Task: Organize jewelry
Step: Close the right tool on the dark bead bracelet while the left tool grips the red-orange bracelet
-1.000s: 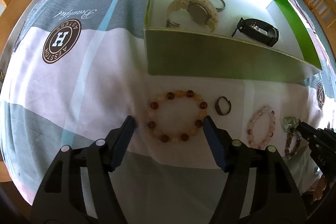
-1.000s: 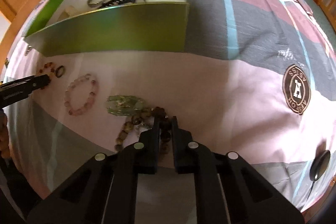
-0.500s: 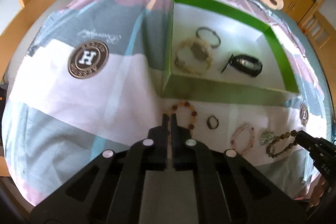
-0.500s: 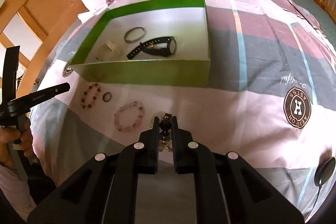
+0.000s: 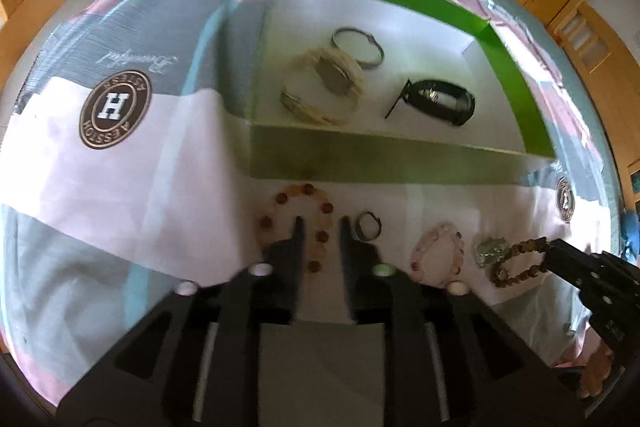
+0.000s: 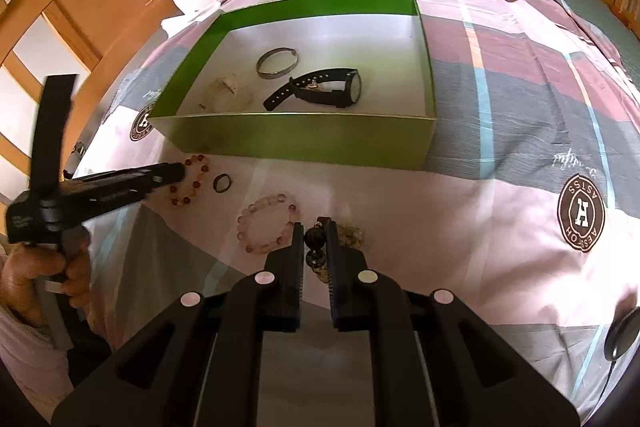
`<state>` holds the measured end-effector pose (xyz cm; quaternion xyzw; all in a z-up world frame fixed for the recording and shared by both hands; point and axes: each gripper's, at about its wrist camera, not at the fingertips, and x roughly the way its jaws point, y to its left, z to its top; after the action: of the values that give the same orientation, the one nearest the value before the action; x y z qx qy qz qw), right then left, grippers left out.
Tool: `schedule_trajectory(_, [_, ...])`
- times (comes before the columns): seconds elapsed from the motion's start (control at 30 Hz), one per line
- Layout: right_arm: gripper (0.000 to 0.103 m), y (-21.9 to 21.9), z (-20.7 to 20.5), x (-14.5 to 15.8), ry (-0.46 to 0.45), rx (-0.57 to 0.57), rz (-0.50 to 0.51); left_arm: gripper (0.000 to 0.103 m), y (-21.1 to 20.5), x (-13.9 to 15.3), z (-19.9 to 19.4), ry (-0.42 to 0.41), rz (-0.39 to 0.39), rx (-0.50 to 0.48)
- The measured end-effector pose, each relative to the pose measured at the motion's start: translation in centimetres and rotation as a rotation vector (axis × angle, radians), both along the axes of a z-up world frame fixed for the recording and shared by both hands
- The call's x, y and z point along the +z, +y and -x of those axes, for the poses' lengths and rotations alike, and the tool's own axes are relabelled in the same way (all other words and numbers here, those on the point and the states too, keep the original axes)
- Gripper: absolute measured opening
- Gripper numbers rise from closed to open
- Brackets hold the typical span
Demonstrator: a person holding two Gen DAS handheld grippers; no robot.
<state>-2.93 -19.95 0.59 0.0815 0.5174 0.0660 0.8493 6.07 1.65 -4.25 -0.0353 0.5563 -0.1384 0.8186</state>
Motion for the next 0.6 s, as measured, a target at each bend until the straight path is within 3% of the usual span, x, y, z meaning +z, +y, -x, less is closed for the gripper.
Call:
schedule_trajectory(0.13, [0.011, 0.2, 0.0, 0.1, 0.000, 0.008, -0.001, 0.044, -0.9, -0.7, -0.1, 0.006, -0.029, -0.011])
schedule_trajectory(0.37, [0.011, 0.4, -0.1, -0.2, 0.011, 0.012, 0.002, 0.044, -2.1, -2.8, -0.4, 0.043, -0.068, -0.040])
schedule_trajectory(0.4, [0.011, 0.4, -0.2, -0.2, 0.012, 0.011, 0.002, 0.042, -2.2, -2.8, -0.4, 0.037, -0.072, -0.042])
schedule_trajectory(0.5, [0.011, 0.3, -0.2, -0.1, 0.011, 0.010, -0.001, 0.011, -2.1, -2.9, -0.5, 0.043, -0.077, -0.045])
schedule_trajectory(0.6, [0.011, 0.2, -0.1, 0.1, 0.003, 0.010, -0.006, 0.008, -1.9, -2.6, -0.4, 0.043, -0.070, -0.047])
